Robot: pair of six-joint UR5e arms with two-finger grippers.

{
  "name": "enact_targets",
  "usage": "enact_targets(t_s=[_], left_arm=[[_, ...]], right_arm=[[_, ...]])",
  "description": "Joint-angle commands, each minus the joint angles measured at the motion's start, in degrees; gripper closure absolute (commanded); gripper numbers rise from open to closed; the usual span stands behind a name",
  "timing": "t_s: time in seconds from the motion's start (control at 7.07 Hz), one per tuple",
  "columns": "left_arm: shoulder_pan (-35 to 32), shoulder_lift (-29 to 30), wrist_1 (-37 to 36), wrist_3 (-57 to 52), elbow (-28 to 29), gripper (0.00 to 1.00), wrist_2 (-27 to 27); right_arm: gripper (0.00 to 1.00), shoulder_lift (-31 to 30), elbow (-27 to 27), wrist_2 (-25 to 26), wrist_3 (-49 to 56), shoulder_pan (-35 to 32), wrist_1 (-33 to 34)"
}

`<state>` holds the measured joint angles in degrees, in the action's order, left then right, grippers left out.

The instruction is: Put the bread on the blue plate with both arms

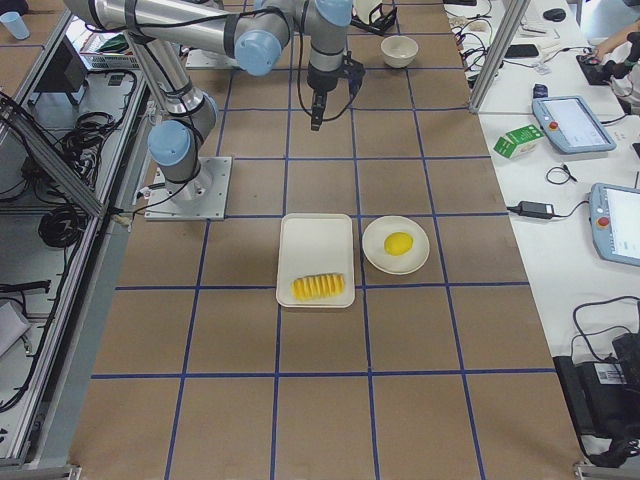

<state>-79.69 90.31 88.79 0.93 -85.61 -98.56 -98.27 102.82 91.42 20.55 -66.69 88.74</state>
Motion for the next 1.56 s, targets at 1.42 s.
enact_targets(t_s=[1.42], left_arm=[[37.4,15.2,-21.2,0.3,-13.7,0.0,-11.6]], right_arm=[[0.0,28.2,8.2,5.2,40.1,27.0,44.5]])
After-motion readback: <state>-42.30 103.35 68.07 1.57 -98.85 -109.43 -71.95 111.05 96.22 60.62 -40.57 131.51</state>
